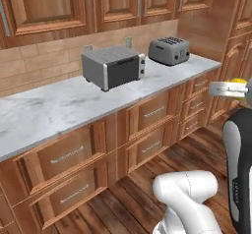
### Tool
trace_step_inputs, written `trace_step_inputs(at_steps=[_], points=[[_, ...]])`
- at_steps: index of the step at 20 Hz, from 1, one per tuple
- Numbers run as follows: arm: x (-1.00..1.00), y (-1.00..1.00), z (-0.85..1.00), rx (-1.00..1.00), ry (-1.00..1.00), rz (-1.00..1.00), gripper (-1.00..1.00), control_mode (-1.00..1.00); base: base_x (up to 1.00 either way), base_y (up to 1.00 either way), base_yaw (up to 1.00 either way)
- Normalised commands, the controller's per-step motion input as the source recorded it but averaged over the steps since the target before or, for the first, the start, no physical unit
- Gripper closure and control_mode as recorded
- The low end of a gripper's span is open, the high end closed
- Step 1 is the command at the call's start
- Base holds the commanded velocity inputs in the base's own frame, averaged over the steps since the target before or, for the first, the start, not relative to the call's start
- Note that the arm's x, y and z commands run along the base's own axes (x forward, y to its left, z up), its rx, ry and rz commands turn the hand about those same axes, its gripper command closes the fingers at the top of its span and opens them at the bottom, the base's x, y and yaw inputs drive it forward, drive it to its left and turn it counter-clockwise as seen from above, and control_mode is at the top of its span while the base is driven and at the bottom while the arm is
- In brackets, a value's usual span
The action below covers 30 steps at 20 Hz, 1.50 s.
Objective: Open the fridge, remove the orange, lemon, and steak, and place them on any counter.
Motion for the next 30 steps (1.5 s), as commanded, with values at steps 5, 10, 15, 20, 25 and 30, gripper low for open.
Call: trace_step_inputs(at_steps=[5, 10, 15, 20, 25, 30], points=[[0.00, 0.00, 0.00, 0.00, 0.00, 0.00, 1.00, 1.00, 0.78, 0.48, 0.53], [0.00, 0.00, 0.00, 0.00, 0.00, 0.00, 1.00, 1.00, 0.94, 0.37, 0.49], [0.00, 0.00, 0.00, 0.00, 0.00, 0.00, 1.00, 1.00, 1.00, 0.26, 0.36], [0.04, 0.02, -0.07, 0.00, 0.02, 0.05, 1.00, -1.00, 0.68, 0.17, 0.23], [-0.05, 0.02, -0.81, -0.02, 0.17, 0.18, 1.00, -1.00, 0.00, 0.00, 0.00], [0.18, 0.00, -1.00, -0.02, 0.28, 0.06, 1.00, -1.00, 0.00, 0.00, 0.00]])
